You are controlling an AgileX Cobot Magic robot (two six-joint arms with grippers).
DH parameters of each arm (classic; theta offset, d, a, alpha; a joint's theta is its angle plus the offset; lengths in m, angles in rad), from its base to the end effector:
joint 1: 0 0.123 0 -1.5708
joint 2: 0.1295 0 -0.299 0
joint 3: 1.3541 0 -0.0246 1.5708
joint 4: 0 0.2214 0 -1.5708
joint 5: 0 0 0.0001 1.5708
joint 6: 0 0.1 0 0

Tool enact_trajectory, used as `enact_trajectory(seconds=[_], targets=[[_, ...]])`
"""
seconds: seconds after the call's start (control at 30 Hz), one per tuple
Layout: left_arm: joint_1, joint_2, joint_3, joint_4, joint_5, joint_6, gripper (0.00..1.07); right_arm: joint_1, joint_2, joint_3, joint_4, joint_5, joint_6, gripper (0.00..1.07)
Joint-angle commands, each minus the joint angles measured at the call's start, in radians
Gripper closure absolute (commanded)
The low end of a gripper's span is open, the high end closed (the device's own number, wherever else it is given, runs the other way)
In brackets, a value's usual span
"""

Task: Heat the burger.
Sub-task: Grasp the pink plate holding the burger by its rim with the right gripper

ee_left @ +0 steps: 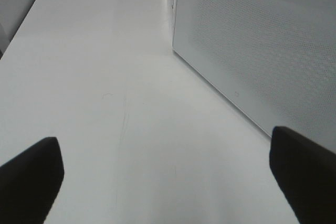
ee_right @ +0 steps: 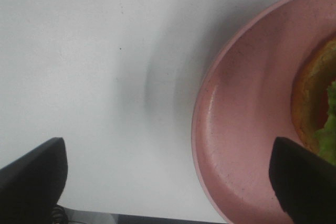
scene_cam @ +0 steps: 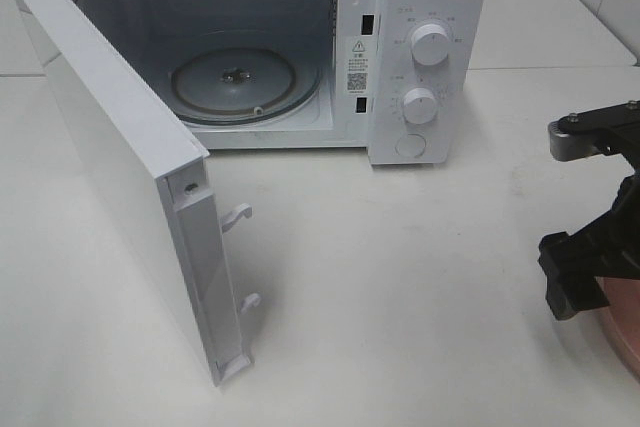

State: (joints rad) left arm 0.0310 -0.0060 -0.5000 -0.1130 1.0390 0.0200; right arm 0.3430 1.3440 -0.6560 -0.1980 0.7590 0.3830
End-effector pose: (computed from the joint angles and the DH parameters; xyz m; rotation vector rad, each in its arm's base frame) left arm -0.0367 -0.0109 0.2612 -0.0069 2.0130 -0.1021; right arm 0.1826 0.0508 0.2190 -0.1292 2.8871 -0.0964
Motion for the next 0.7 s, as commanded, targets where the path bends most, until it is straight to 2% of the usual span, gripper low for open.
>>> enact_trajectory(seconds=[0.03,0.37,0.7], targets=[[0.001,-0.018,0.002,-0.004,-0.002,0.003,0.07,-0.028,0.016,0.002,-0.002,-0.028,0.011,0.08],[0.001,-0.018,0.002,-0.004,-0.002,0.003,0.07,-0.108,0.118,0.002,-0.003,-0.097,-0.014,0.11],[0.001,-0.018,0.002,-0.004,-0.002,0.003,0.07,-0.136,0.243,0.002,-0.002,-0.18,-0.014,0.15]])
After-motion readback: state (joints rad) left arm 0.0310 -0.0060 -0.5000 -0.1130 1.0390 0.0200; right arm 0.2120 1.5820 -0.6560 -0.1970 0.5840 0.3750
